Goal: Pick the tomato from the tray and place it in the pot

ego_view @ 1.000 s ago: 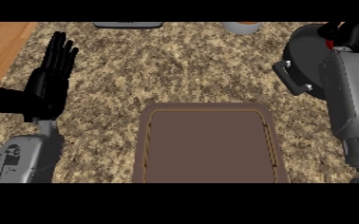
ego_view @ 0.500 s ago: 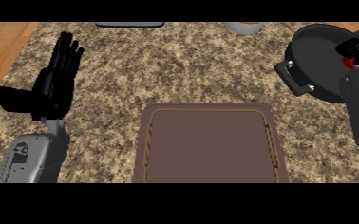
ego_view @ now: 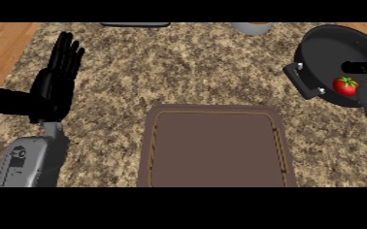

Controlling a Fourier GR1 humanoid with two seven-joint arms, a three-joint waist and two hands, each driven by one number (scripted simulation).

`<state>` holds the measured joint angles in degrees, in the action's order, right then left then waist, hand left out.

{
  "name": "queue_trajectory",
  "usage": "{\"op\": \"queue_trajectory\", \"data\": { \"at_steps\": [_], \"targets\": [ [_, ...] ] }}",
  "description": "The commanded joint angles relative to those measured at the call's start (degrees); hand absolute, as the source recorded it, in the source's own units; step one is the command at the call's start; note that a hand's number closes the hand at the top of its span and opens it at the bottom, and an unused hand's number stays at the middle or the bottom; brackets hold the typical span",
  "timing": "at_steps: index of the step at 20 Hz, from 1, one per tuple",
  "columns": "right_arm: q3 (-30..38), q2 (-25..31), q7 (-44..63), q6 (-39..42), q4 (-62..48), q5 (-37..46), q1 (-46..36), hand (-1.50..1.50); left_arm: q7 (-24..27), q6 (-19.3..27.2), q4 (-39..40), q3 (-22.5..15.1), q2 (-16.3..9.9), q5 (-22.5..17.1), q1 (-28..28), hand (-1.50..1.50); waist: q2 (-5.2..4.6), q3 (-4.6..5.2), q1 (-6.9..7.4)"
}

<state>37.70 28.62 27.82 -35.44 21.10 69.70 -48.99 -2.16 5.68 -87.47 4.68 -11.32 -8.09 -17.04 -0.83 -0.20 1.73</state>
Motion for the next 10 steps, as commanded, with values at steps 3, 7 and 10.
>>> {"op": "queue_trajectory", "data": {
  "at_steps": [3,7,10],
  "targets": [
    [2.6,1.5,-11.5,0.5,-2.9,-6.6,-1.6,-1.50,0.9,-0.7,-0.7,-0.4,0.2,0.3,1.0,0.00,0.03,0.04,0.29],
    [4.7,-1.2,-19.1,-6.2,0.3,-10.8,-2.3,-1.50,-1.8,0.7,0.3,1.0,-0.5,0.1,-2.3,0.00,-0.10,-0.02,0.32],
    [8.9,-0.8,-23.2,-7.5,2.3,-17.2,-2.7,-1.50,0.9,-0.2,-0.2,0.0,0.6,0.5,0.2,0.00,0.08,-0.01,-0.03]
  ]
}}
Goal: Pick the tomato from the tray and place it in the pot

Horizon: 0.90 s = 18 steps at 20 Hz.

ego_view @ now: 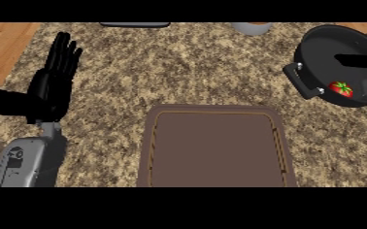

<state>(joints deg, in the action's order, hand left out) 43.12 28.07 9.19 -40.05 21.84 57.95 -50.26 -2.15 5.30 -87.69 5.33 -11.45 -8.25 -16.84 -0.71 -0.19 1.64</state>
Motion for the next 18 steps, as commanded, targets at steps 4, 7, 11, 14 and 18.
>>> {"op": "queue_trajectory", "data": {
  "at_steps": [4,7,11,14,18],
  "targets": [
    [7.0,-1.7,-8.0,-5.1,5.3,-12.1,-0.3,-1.50,2.5,0.8,2.2,-0.5,1.4,1.4,0.7,0.00,0.41,0.10,-1.19],
    [10.1,-2.9,-13.3,-6.6,6.6,-18.2,1.4,-1.50,-2.2,1.7,-1.2,-0.8,1.1,1.2,-0.2,0.00,0.42,0.04,-0.86],
    [10.7,-3.3,-19.6,-3.8,13.0,-24.4,6.3,-1.50,0.0,0.0,-0.9,-0.3,0.1,1.4,1.4,0.00,0.79,0.16,-1.69],
    [12.2,-3.9,-23.7,-0.6,17.2,-30.1,9.0,-1.50,-2.3,0.2,-0.5,1.7,-1.0,0.1,-0.7,0.00,0.87,0.16,-2.05],
    [14.7,-0.6,-26.0,6.2,22.1,-36.4,16.6,-1.50,1.2,0.4,-0.3,0.4,1.0,1.4,3.4,0.00,0.90,0.18,-2.37]
  ]
}}
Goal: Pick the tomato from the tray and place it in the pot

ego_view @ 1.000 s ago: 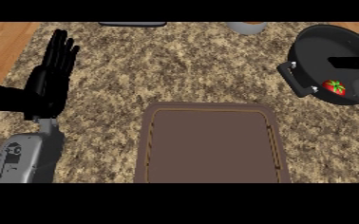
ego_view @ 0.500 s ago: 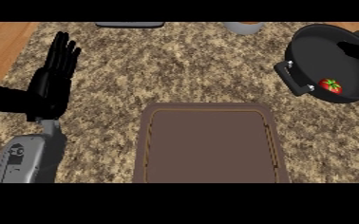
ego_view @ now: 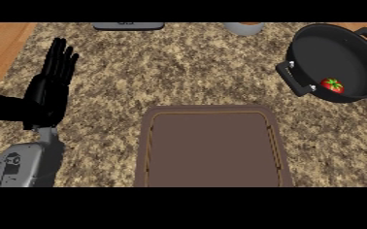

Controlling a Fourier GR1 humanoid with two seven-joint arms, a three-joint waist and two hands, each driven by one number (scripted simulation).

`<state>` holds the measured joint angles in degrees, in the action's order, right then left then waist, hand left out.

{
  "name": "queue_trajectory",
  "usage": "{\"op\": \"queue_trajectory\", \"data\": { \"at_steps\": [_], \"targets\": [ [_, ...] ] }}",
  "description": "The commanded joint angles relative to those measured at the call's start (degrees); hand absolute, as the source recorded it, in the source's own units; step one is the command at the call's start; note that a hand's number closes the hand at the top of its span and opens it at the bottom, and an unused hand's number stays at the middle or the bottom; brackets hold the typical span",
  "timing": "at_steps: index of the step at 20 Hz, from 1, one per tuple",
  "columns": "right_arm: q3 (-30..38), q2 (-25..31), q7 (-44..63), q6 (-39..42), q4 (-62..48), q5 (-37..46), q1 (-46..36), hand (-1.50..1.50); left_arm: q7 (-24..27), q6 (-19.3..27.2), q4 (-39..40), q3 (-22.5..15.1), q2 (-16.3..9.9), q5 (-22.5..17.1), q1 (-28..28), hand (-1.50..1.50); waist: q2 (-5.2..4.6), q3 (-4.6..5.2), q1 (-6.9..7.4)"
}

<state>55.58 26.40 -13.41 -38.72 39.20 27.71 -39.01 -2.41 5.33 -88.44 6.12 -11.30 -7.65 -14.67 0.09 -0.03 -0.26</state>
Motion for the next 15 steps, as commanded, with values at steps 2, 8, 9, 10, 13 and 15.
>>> {"op": "queue_trajectory", "data": {
  "at_steps": [2,8,9,10,13,15],
  "targets": [
    [-0.6,0.3,0.3,5.6,9.7,-5.9,8.1,-1.50,-0.1,-0.9,1.8,1.5,-1.0,-0.5,-1.4,0.00,0.09,0.06,-0.42],
    [0.1,-4.1,0.5,9.0,21.6,-12.8,20.6,-1.50,-1.1,0.9,-2.1,0.0,0.4,1.4,0.5,0.00,0.14,0.07,-0.44],
    [-0.4,-3.9,1.8,9.7,24.2,-13.1,21.8,-1.50,2.5,-0.7,2.4,1.3,0.2,0.7,0.1,0.00,0.07,0.09,-0.53],
    [-0.3,-6.4,3.0,10.3,28.5,-13.8,25.0,-1.50,-1.2,-0.8,-2.8,0.5,0.0,0.0,2.4,0.00,0.19,0.09,-0.42],
    [0.3,-5.8,0.2,11.2,29.9,-17.3,28.7,-1.50,-2.1,-0.8,-5.0,-0.4,0.7,0.3,2.6,0.00,0.08,0.04,-0.06],
    [-0.1,-2.4,5.3,12.9,31.4,-17.9,30.0,-1.50,-0.8,1.9,-3.2,-1.7,3.0,2.7,1.3,0.00,0.01,0.05,-0.13]
  ]
}}
